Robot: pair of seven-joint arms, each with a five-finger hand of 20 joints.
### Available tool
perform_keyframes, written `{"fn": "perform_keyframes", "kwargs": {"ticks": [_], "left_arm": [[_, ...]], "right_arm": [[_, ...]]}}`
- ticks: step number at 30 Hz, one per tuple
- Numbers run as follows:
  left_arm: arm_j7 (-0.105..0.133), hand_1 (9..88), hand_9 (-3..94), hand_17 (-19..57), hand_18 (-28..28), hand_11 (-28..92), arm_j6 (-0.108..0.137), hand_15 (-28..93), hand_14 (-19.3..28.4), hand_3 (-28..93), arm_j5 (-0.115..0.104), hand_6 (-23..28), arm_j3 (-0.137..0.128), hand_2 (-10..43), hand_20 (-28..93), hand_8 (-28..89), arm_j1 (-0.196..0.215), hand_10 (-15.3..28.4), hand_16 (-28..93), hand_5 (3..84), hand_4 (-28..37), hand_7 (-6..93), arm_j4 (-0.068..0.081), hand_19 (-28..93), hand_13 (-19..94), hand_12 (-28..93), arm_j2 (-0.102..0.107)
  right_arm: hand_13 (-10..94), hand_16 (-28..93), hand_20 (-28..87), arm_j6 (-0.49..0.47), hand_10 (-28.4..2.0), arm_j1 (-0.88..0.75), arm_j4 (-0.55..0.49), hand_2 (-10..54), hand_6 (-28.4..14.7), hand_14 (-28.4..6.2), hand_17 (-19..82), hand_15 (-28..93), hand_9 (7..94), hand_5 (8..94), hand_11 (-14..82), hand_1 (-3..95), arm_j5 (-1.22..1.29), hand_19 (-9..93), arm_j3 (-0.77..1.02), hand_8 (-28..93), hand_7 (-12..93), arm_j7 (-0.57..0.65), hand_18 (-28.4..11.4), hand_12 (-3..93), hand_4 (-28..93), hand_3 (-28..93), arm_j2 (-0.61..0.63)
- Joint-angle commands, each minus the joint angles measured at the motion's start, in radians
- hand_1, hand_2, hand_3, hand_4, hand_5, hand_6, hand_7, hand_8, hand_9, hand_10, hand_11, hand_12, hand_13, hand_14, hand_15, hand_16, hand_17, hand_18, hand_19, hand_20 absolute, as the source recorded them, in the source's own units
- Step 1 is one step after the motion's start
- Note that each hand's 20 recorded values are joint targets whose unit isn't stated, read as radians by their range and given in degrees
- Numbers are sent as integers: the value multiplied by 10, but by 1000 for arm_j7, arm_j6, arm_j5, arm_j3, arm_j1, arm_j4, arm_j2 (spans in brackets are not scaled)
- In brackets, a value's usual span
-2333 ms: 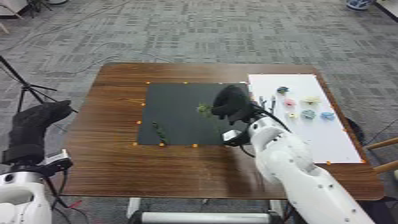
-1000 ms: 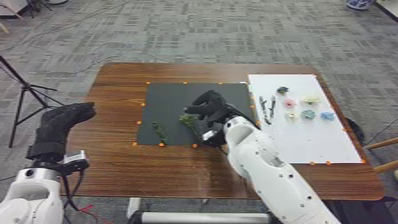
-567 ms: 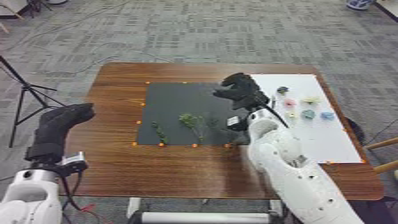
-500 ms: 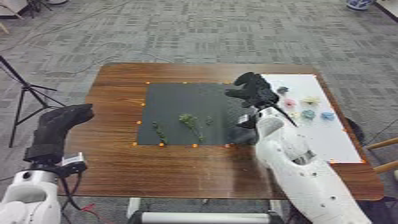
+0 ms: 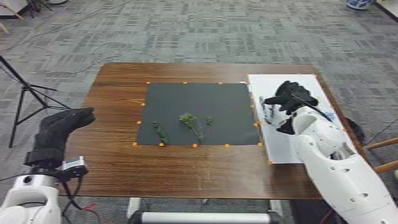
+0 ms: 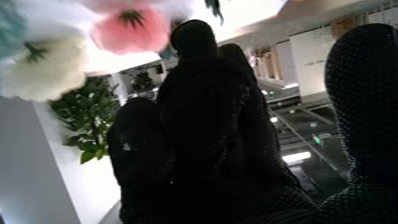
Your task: Arrange flowers
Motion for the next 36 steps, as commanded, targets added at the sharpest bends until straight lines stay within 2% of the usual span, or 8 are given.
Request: {"fn": "perform_keyframes", "kwargs": {"ticks": [1, 8, 12, 14, 16, 21, 29, 36], "left_arm": [[-7, 263, 532, 26, 153, 216, -25, 270, 172, 689, 12, 10, -4, 3, 221, -88, 1, 144, 21, 553, -249, 202, -14, 206, 418, 137, -14], [-7, 264, 530, 24, 154, 216, -23, 271, 172, 687, 8, 10, -14, 4, 223, -87, 11, 143, 22, 551, -247, 201, -24, 208, 417, 137, -19], [-5, 264, 530, 24, 154, 216, -19, 271, 172, 686, -9, 11, -14, 4, 223, -87, 9, 143, 22, 550, -245, 200, -23, 209, 416, 137, -20], [-5, 265, 529, 24, 154, 216, -16, 272, 172, 686, -12, 11, -11, 2, 222, -87, 7, 143, 22, 550, -244, 200, -23, 209, 416, 137, -19], [-7, 267, 529, 23, 154, 216, -15, 272, 173, 685, -11, 11, -14, 2, 223, -86, 10, 142, 22, 550, -243, 200, -25, 209, 416, 137, -20], [-8, 270, 529, 23, 154, 216, -14, 272, 172, 683, -21, 12, -13, 0, 223, -86, 2, 143, 22, 550, -238, 199, -23, 210, 416, 137, -16], [-9, 273, 528, 22, 155, 216, -15, 273, 172, 681, -25, 12, -8, -2, 224, -86, -2, 143, 22, 550, -235, 199, -21, 211, 416, 137, -12], [-9, 274, 528, 21, 155, 217, -24, 275, 172, 679, -20, 12, -4, -1, 225, -86, -8, 143, 22, 550, -235, 199, -18, 212, 416, 137, -9]], "right_arm": [[905, 359, 413, -152, -170, 32, 12, -95, -71, -52, 662, 509, 766, 582, 214, 300, -95, 932, -75, -23, 131, -1, -90, 233, -105, 554, -19], [907, 363, 425, -185, -167, 58, 28, -95, -91, -50, 666, 516, 783, 580, 218, 335, -93, 932, -155, -7, 117, 1, -87, 232, -107, 523, 6], [922, 366, 432, -150, -150, 52, 30, -95, -79, -35, 681, 519, 809, 575, 251, 487, -29, 932, -170, -13, 200, 27, -73, 271, -125, 563, 9], [930, 365, 426, -155, -121, 46, 25, -95, -65, -27, 693, 517, 878, 579, 154, 638, 34, 931, -152, 171, 259, 45, -62, 415, -75, 453, 2], [936, 360, 422, -166, -107, 42, 23, -95, -54, -23, 701, 519, 907, 587, 144, 689, 128, 930, -125, 262, 300, 59, -55, 466, -73, 461, -7], [937, 359, 421, -128, -113, 30, 3, -95, -41, -21, 705, 521, 903, 644, 180, 711, 298, 927, -65, 275, 316, 76, -50, 479, -65, 487, -6], [937, 361, 434, 100, -117, 12, -88, -95, -40, -19, 708, 525, 900, 693, 203, 689, 408, 921, -9, 260, 314, 21, -52, 485, -52, 526, 29], [937, 358, 440, 123, -118, -6, -197, -95, -42, -18, 711, 530, 902, 690, 206, 679, 443, 921, 8, 249, 337, -24, -52, 485, -58, 546, 24]]}}
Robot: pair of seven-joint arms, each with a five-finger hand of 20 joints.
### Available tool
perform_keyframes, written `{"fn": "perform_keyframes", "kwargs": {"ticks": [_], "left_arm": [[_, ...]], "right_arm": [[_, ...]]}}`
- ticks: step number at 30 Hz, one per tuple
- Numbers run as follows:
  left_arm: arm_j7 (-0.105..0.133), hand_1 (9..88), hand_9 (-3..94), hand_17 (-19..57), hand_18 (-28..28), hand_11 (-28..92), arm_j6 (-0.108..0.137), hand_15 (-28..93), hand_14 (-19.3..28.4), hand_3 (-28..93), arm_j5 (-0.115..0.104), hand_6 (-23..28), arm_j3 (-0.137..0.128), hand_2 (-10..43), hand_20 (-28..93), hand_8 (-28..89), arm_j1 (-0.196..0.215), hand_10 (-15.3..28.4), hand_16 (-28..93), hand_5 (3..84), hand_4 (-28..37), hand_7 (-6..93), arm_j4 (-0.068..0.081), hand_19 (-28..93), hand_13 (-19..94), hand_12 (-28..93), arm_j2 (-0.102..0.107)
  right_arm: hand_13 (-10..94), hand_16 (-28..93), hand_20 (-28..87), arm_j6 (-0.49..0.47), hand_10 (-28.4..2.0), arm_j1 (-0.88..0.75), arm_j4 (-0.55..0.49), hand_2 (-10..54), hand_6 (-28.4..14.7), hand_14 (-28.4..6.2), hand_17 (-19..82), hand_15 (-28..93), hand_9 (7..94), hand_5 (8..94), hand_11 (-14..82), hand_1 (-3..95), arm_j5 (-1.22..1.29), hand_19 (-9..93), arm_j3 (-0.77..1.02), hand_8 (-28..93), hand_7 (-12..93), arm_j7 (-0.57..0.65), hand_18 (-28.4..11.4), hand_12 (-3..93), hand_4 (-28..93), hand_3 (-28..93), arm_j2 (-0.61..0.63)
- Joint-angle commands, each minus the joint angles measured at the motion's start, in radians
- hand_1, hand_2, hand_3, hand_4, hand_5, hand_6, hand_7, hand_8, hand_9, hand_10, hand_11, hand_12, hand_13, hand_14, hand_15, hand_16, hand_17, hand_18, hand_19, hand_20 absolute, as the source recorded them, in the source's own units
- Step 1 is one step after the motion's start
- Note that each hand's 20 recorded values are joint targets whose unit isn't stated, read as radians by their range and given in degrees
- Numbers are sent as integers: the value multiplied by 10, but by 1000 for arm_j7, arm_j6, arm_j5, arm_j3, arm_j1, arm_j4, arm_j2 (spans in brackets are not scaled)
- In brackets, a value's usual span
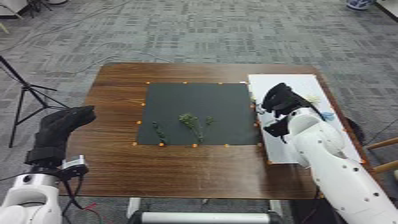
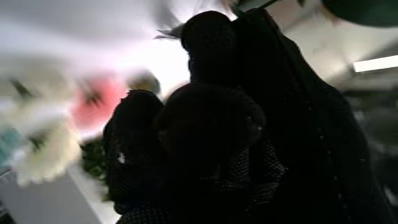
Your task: Arrange flowers
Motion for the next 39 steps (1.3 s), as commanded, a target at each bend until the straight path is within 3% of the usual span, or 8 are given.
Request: {"fn": "perform_keyframes", "kwargs": {"ticks": [1, 11, 13, 18, 25, 39], "left_arm": [[-3, 274, 527, 21, 155, 217, -12, 275, 172, 680, -3, 12, 2, -1, 225, -86, -6, 143, 21, 550, -234, 199, -4, 212, 416, 137, 0], [-2, 274, 526, 20, 155, 216, -18, 273, 171, 680, 3, 12, 1, -1, 225, -86, -3, 143, 22, 549, -233, 198, -5, 211, 414, 137, -4], [0, 274, 525, 20, 155, 216, -14, 273, 171, 680, -4, 12, -2, -2, 225, -86, 5, 142, 22, 549, -233, 198, -8, 210, 414, 138, -7], [-3, 274, 524, 20, 155, 216, -23, 274, 172, 680, 5, 13, 9, -2, 225, -85, -3, 142, 23, 548, -233, 198, -4, 209, 414, 138, -9], [4, 274, 525, 19, 155, 215, -13, 273, 173, 680, -6, 13, -10, -2, 226, -84, 21, 142, 23, 548, -232, 197, -14, 210, 413, 138, -14], [-3, 273, 524, 19, 155, 214, -28, 272, 173, 679, 0, 13, 8, -3, 225, -85, 1, 143, 23, 548, -232, 196, -6, 208, 413, 138, -16]], "right_arm": [[937, 358, 440, -20, -118, -1, -125, -95, -42, -18, 712, 530, 902, 690, 207, 679, 5, 921, 10, 249, 338, -63, -52, 485, -58, 547, 4], [937, 353, 437, -97, -117, -51, -200, -95, -40, -18, 714, 535, 904, 688, 207, 670, -12, 923, -76, 243, 352, -109, -53, 484, -61, 562, 6], [937, 352, 437, -97, -116, -46, -196, -95, -40, -18, 714, 535, 904, 687, 206, 668, -19, 924, -99, 242, 353, -113, -53, 485, -62, 566, 1], [937, 349, 435, -71, -115, -38, -180, -95, -39, -18, 717, 537, 907, 686, 201, 663, -96, 924, -128, 240, 357, -103, -53, 485, -65, 575, -14], [937, 346, 433, -119, -113, -70, -177, -95, -41, -18, 717, 539, 910, 685, 196, 659, -164, 927, -134, 238, 362, -95, -52, 486, -67, 582, 7], [937, 344, 425, -215, -112, -69, -149, -95, -42, -22, 716, 533, 911, 678, 192, 654, -150, 927, -127, 228, 375, -78, -50, 471, -65, 584, -30]]}}
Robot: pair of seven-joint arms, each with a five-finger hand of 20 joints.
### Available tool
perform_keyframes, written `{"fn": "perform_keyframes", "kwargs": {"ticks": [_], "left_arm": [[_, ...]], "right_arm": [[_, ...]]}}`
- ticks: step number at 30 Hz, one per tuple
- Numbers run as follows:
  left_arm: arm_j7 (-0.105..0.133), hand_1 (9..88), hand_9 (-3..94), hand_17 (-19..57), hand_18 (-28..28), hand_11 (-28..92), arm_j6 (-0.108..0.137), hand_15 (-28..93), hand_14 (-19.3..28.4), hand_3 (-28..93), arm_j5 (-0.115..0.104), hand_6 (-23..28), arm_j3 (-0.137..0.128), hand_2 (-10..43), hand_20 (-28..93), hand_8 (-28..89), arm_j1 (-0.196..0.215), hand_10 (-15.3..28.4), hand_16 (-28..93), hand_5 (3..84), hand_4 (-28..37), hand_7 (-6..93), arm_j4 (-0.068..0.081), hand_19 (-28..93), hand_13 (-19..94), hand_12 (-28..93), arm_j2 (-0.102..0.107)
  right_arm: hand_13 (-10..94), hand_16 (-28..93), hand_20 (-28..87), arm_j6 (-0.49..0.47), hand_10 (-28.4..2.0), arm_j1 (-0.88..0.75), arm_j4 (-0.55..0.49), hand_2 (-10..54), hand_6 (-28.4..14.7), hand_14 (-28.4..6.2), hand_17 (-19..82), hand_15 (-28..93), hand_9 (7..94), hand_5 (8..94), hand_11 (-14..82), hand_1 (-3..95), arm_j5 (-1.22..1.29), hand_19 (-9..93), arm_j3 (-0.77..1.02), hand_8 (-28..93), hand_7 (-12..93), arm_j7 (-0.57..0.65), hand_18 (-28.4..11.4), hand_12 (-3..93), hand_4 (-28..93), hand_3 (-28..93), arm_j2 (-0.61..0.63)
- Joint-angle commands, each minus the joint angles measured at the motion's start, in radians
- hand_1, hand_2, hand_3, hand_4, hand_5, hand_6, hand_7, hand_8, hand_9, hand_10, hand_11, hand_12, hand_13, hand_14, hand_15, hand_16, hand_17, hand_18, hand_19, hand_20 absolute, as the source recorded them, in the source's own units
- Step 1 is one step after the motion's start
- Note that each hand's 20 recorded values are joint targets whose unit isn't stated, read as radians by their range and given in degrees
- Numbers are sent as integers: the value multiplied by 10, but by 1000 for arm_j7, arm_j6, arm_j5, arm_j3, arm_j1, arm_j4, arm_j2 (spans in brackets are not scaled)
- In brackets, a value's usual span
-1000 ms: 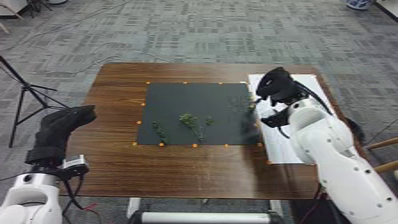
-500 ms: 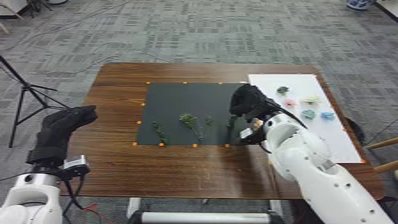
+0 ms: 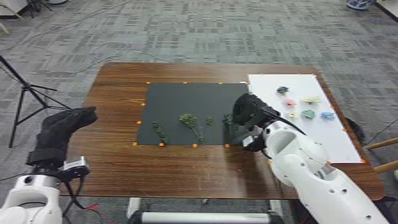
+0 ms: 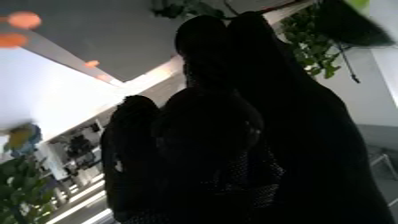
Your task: Arrange flowers
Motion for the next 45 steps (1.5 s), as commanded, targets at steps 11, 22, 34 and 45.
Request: {"fn": "perform_keyframes", "kwargs": {"ticks": [11, 22, 34, 45], "left_arm": [[-7, 272, 524, 19, 155, 213, -26, 270, 172, 680, -1, 13, 10, -3, 227, -84, -7, 142, 24, 547, -230, 197, -1, 208, 412, 139, -16], [-8, 269, 523, 18, 155, 213, -32, 270, 173, 685, -2, 13, 8, -9, 227, -85, -8, 143, 25, 547, -229, 198, 0, 208, 411, 140, -14], [-8, 270, 523, 17, 155, 214, -28, 270, 172, 686, 6, 12, 18, -12, 227, -85, -17, 142, 25, 547, -229, 198, 3, 209, 411, 139, -8], [-3, 270, 523, 17, 155, 215, -21, 272, 172, 683, 1, 12, 10, -11, 228, -86, 0, 142, 24, 547, -229, 199, -1, 210, 410, 139, -13]], "right_arm": [[937, 338, 418, -97, -107, 2, 28, -95, -42, -24, 715, 526, 927, 679, 151, 655, 16, 924, -8, 229, 372, 3, -53, 449, -70, 582, -48], [937, 360, 415, -105, -126, -7, 5, -95, -50, -33, 706, 503, 866, 665, 232, 547, 10, 926, 23, 254, 247, -15, -58, 373, -22, 501, -28], [840, 366, 415, 46, -195, 0, -22, -95, -53, -91, 592, 476, 675, 560, 158, 277, -119, 916, 124, -20, 156, -56, -135, 241, -73, 589, 56], [805, 345, 385, 19, -186, -60, 26, -95, -45, -84, 567, 482, 601, 510, 136, 316, -180, 917, 251, -16, 180, -8, -141, 252, -99, 630, 198]]}}
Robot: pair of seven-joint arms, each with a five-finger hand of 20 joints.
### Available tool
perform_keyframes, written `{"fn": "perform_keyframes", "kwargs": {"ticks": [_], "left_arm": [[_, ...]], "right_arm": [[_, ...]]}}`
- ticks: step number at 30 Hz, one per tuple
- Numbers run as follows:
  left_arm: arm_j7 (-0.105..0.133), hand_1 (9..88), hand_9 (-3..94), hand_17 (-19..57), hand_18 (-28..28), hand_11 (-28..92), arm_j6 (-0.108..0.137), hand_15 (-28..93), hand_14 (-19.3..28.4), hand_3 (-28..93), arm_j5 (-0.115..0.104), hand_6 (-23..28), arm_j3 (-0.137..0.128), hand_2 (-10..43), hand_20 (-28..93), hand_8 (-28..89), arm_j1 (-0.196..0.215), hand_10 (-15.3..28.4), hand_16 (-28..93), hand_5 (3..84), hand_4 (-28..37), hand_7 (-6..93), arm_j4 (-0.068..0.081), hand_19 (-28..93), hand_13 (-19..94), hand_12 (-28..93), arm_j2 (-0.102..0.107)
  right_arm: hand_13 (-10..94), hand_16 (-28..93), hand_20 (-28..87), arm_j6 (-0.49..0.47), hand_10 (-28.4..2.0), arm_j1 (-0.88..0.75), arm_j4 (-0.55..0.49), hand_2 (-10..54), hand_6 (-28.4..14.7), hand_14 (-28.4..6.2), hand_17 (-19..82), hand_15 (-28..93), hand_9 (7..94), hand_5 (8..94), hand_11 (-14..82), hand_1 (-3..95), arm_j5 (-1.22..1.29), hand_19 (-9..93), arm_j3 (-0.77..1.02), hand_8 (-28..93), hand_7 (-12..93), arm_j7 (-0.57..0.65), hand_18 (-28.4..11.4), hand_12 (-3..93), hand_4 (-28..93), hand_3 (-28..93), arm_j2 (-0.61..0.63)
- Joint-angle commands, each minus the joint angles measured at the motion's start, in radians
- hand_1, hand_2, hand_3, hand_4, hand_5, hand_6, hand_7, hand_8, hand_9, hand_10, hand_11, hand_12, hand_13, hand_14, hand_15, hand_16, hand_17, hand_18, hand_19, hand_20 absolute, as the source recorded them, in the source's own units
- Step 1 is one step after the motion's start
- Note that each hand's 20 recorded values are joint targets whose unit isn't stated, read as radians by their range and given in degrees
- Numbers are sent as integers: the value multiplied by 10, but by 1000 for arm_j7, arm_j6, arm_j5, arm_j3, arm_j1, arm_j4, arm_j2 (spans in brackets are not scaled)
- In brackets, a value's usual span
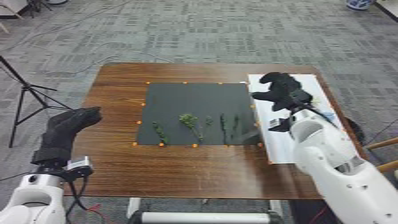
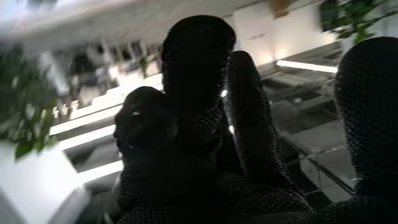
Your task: Arrange flowers
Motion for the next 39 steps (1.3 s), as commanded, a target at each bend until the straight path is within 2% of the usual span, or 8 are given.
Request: {"fn": "perform_keyframes", "kwargs": {"ticks": [1, 6, 17, 24, 29, 32, 34, 39], "left_arm": [[-1, 270, 523, 16, 155, 215, -1, 271, 172, 683, 0, 12, -10, -11, 228, -86, 18, 142, 24, 547, -229, 199, -6, 210, 410, 139, -7], [-3, 269, 523, 16, 155, 215, -3, 271, 171, 684, 1, 12, -15, -11, 228, -86, 23, 141, 24, 547, -228, 199, -10, 210, 410, 139, -10], [-7, 268, 521, 15, 155, 215, -12, 272, 172, 684, 5, 11, -9, -12, 229, -86, 17, 141, 24, 547, -229, 198, -9, 211, 409, 139, -17], [2, 269, 520, 14, 155, 215, 10, 273, 172, 684, -5, 11, -26, -11, 228, -86, 38, 141, 24, 546, -230, 199, -14, 211, 409, 139, -25], [0, 270, 521, 14, 155, 216, -1, 273, 173, 683, -3, 12, -21, -11, 228, -86, 34, 141, 24, 547, -230, 199, -12, 211, 409, 139, -26], [-3, 270, 520, 14, 155, 216, -3, 273, 172, 683, 1, 12, -21, -11, 228, -86, 33, 142, 24, 547, -230, 198, -11, 212, 410, 139, -26], [-1, 270, 521, 14, 155, 216, -4, 273, 173, 683, -3, 12, -24, -11, 228, -86, 37, 142, 24, 547, -230, 198, -13, 212, 410, 139, -26], [3, 270, 521, 15, 156, 216, -2, 273, 173, 684, -8, 12, -26, -11, 227, -86, 43, 142, 24, 547, -230, 199, -15, 212, 409, 139, -26]], "right_arm": [[805, 345, 385, -116, -185, -62, 25, -95, -44, -84, 567, 483, 601, 512, 138, 322, 2, 918, 121, -16, 183, 39, -141, 253, -100, 630, 109], [807, 342, 382, -140, -183, -102, 37, -95, -43, -83, 566, 487, 608, 518, 147, 330, 0, 920, 146, -20, 189, 45, -141, 254, -106, 628, 116], [829, 342, 376, -91, -169, -106, 102, -95, -44, -77, 573, 502, 656, 551, 191, 343, -53, 928, 61, -27, 208, 5, -135, 264, -113, 632, 131], [846, 344, 375, -61, -159, -78, 177, -95, -43, -67, 589, 505, 677, 568, 204, 367, -106, 931, -15, -31, 223, -7, -127, 261, -120, 633, 112], [864, 346, 378, -10, -149, -76, 202, -95, -40, -57, 607, 509, 697, 587, 225, 428, -101, 932, -51, -37, 247, 6, -114, 259, -137, 637, 113], [878, 349, 372, 46, -131, -74, 218, -95, -37, -48, 620, 505, 736, 606, 202, 514, -91, 932, -71, 149, 248, -9, -104, 315, -149, 586, 117], [898, 354, 370, 94, -113, -72, 227, -95, -31, -40, 638, 497, 810, 651, 140, 590, -82, 931, -87, 222, 256, -24, -96, 393, -138, 533, 122], [933, 367, 372, 125, -113, -63, 200, -95, -35, -29, 674, 469, 892, 752, 151, 654, -38, 915, -93, 213, 245, -25, -77, 385, -139, 521, 143]]}}
